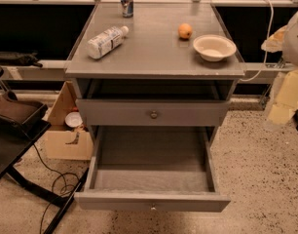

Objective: Close middle drawer

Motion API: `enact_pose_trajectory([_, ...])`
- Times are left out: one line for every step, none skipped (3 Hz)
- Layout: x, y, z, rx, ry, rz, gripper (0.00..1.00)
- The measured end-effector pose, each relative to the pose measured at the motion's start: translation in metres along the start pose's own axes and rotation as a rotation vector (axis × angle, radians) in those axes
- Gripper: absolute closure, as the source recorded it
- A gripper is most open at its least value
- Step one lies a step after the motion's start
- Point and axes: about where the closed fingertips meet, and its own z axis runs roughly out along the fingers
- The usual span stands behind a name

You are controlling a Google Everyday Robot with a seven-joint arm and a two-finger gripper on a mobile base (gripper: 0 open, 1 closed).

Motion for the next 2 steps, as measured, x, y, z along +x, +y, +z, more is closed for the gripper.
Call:
enact_pose_trajectory([0.0, 0.001, 0.003, -0.001, -0.001, -0.003, 0.0])
enact_pose_trajectory([-0.005, 0.009, 0.019, -0.003, -0.01, -0.03, 0.0])
